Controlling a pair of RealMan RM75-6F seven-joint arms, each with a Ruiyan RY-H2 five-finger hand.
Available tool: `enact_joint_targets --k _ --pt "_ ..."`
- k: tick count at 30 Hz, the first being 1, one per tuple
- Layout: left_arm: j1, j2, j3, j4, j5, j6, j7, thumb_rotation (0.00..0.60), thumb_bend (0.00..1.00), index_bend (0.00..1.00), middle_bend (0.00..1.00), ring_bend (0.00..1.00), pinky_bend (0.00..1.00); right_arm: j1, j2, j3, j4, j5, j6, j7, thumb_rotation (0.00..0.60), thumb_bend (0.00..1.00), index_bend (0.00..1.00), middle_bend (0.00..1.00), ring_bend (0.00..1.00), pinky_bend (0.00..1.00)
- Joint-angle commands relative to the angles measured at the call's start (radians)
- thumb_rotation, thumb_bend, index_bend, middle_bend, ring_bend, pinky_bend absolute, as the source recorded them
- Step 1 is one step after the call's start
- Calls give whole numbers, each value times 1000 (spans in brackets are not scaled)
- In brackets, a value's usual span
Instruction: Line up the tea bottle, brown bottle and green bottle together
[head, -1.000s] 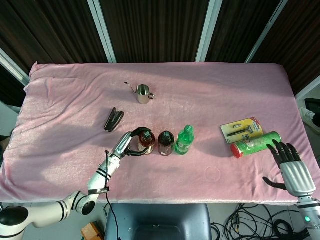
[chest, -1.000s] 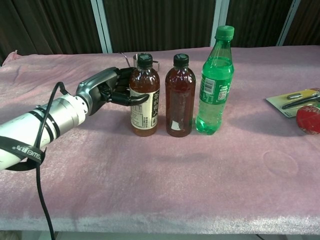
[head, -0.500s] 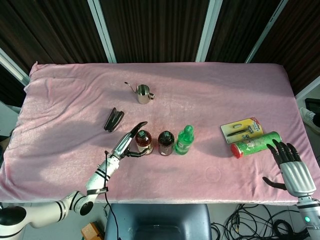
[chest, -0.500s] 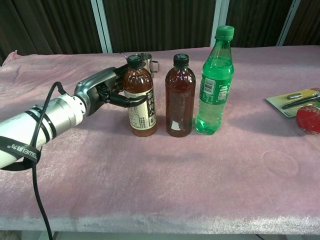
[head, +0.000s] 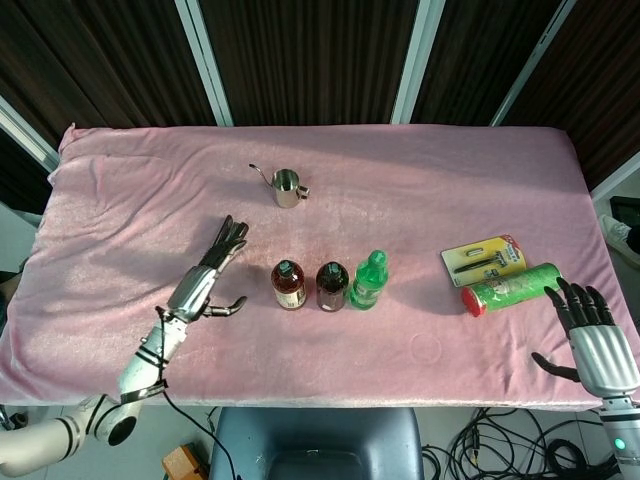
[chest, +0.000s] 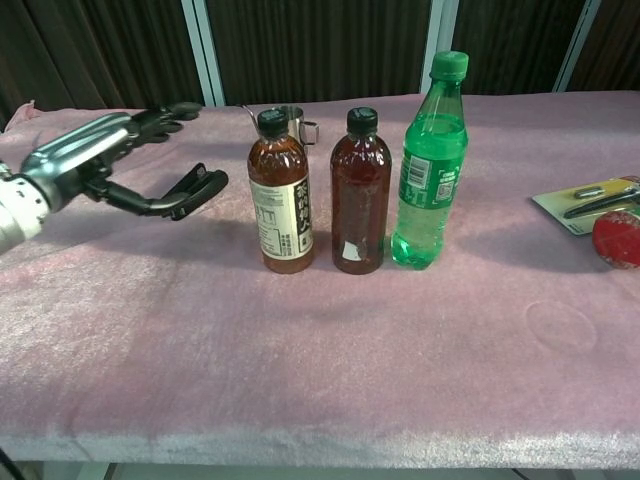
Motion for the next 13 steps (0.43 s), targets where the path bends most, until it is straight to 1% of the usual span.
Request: enact_joint_targets --k 1,3,5,6,9,13 --pt "317 210 126 -45 -45 311 515 600 324 0 9 0 0 -25 -27 38 -40 79 24 -109 600 276 0 0 0 12" --pt "391 224 145 -50 -64 372 507 600 326 0 7 0 0 -33 -49 47 -46 106 29 -143 600 276 0 0 0 5" --pt "427 207 147 -16 -62 415 503 600 324 0 9 0 0 -34 -49 42 -54 116 16 -176 600 276 0 0 0 2" --pt "437 206 154 -4 -55 421 527 600 324 0 12 0 0 -33 -44 41 -65 110 15 -167 600 276 0 0 0 2" --pt "436 213 151 -7 -15 430 453 600 326 0 30 0 0 -34 -36 39 -72 89 23 -146 600 276 0 0 0 2" --pt "438 214 154 -5 2 413 451 600 326 0 33 0 0 -34 -28 39 -72 75 27 -121 600 276 0 0 0 2"
